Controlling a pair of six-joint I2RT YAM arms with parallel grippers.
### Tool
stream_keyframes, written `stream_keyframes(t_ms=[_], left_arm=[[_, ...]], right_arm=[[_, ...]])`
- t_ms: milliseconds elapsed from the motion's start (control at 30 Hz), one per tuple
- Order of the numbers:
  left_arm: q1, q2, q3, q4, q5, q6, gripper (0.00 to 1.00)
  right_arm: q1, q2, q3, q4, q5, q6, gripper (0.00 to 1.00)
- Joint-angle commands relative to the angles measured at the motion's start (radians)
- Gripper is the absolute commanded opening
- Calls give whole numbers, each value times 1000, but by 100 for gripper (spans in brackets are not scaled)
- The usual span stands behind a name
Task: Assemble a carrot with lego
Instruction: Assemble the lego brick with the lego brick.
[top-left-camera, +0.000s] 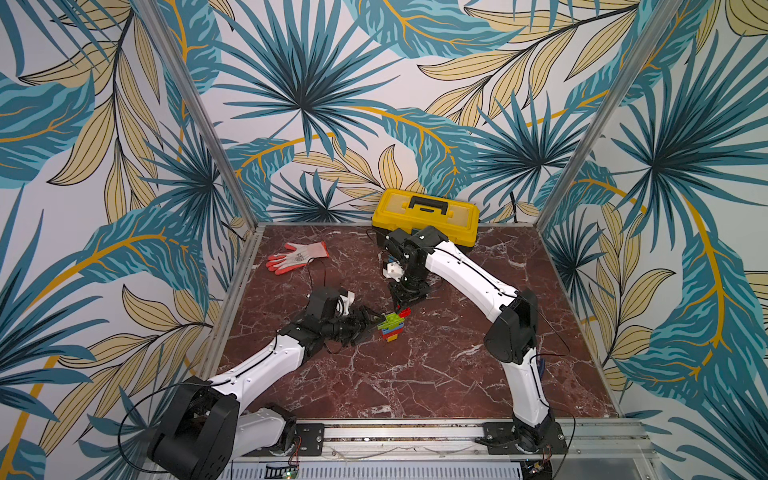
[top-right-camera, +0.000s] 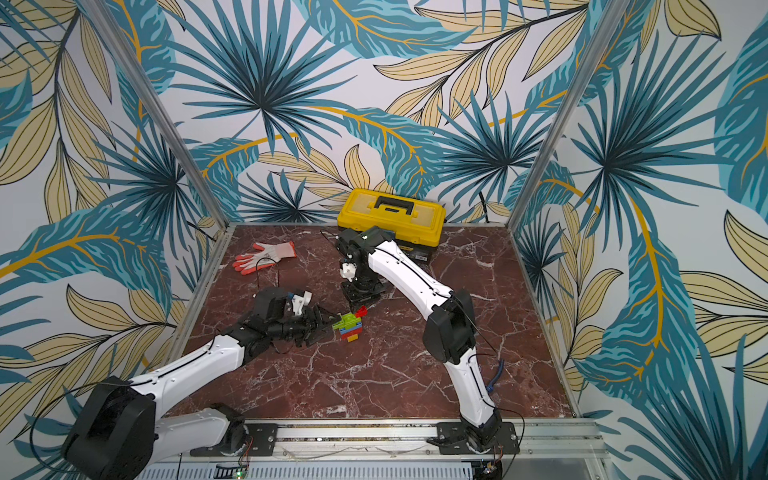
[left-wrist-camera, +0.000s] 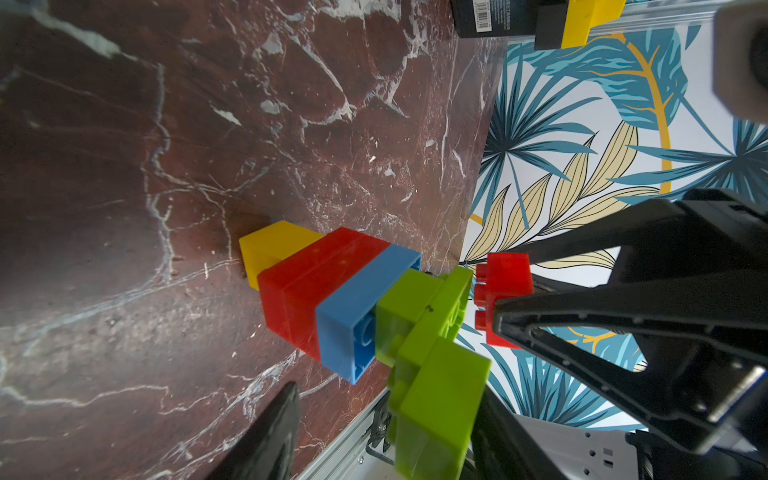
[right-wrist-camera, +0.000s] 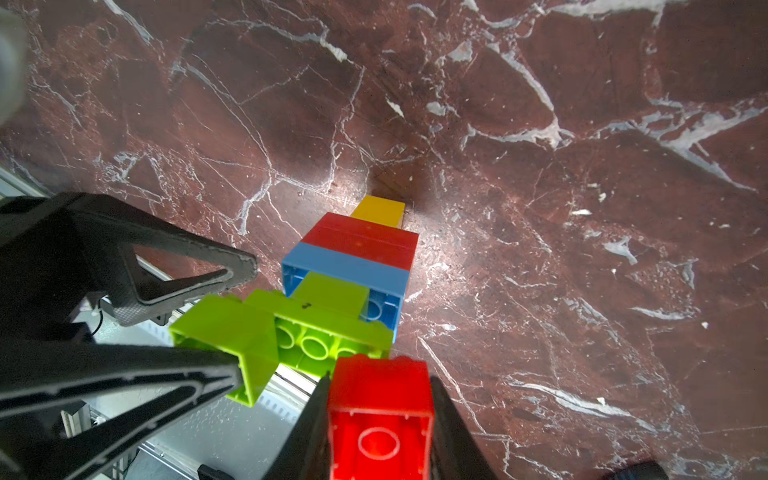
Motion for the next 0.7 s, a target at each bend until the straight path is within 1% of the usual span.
stream_keyframes(t_ms=[0,667], left_arm=[[5,9,8,2,-8,17,64],[36,14,0,2,7,27,65]], right_arm=[[7,11,-16,-9,8,-5,26],[9,25,-55,32,25,23,26]])
